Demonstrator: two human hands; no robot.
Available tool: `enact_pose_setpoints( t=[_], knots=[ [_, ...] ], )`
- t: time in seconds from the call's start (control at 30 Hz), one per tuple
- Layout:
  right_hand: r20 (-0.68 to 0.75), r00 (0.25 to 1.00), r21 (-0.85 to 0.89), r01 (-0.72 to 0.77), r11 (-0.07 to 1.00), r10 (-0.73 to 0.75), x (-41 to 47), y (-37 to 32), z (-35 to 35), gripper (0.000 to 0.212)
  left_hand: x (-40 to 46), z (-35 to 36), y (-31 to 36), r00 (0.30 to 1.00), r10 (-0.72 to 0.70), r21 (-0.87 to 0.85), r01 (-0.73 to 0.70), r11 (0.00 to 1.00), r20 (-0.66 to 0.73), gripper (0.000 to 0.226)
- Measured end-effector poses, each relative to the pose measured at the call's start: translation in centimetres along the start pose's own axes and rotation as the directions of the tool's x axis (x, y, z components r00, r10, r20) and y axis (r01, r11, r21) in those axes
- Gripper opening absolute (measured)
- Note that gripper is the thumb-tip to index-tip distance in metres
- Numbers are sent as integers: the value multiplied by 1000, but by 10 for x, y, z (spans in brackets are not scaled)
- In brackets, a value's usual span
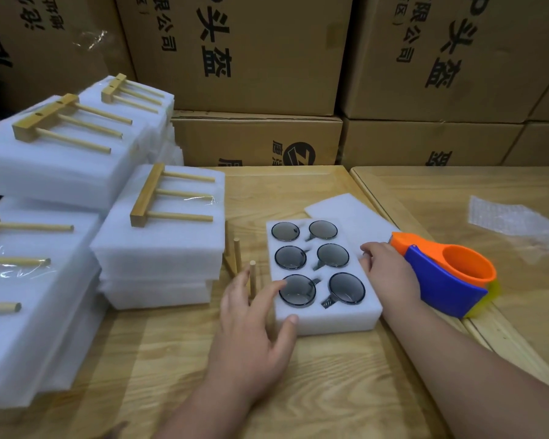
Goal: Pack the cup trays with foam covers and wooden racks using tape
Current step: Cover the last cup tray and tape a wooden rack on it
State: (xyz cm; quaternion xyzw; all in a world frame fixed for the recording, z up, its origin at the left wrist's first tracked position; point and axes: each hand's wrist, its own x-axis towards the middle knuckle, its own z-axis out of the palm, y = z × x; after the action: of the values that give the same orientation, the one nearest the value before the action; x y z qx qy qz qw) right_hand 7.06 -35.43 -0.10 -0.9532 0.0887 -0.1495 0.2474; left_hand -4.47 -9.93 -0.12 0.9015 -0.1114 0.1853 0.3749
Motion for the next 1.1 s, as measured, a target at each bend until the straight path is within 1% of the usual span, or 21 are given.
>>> enact_pose_setpoints(
  t=[0.07, 0.13, 0.27, 0.4, 0.63, 0.77, 0.9, 0.97, 1.0, 1.03, 1.07, 1.1],
  knots=[
    [-6, 1000, 8, 8, 1000, -8, -1, -1, -1, 35, 0, -1, -1, 998, -45, -14, 45, 999, 35, 57],
    [4, 1000, 7, 25, 1000, -25, -1, -1, -2, 35, 0, -1, -3, 997, -59, -31, 60, 998, 48, 58],
    [27, 999, 11, 31, 999, -31, 1, 0, -3, 37, -1, 0, -5, 996, -23, -56, 28, 998, 85, 46],
    [60, 998, -31, 15, 999, -13, 5, 0, -2, 41, -3, 3, -6, 989, 24, 7, -26, 1000, 145, 46],
    [71, 997, -52, 24, 998, -20, 5, 2, -2, 37, -2, 7, -8, 992, 30, 38, -35, 999, 126, 51],
    [44, 999, -12, 30, 999, -29, 2, 1, -2, 34, -2, 8, -9, 995, 59, 1, -59, 998, 81, 49],
    [-25, 999, 96, 50, 994, -48, -3, 0, -2, 29, -1, 4, -8, 995, 91, -64, -89, 994, 31, 40],
    [-63, 993, 175, 113, 978, -103, -11, 0, -7, 24, -1, 1, -7, 995, 92, -89, -95, 992, -30, 35],
    [-124, 979, 176, 180, 968, -160, -17, 0, -12, 22, 0, 0, -7, 994, 78, -94, -85, 992, -76, 32],
    [-223, 946, 120, 267, 956, -236, -22, 2, -17, 21, 0, -1, -6, 991, 57, -91, -69, 993, -123, 29],
    [-329, 894, 16, 327, 945, -304, -27, 7, -23, 20, 0, -1, -6, 986, 37, -85, -51, 995, -165, 27],
    [-407, 852, -92, 320, 943, -329, -30, 12, -31, 24, 1, -2, -6, 981, 18, -77, -34, 996, -196, 27]
  ],
)
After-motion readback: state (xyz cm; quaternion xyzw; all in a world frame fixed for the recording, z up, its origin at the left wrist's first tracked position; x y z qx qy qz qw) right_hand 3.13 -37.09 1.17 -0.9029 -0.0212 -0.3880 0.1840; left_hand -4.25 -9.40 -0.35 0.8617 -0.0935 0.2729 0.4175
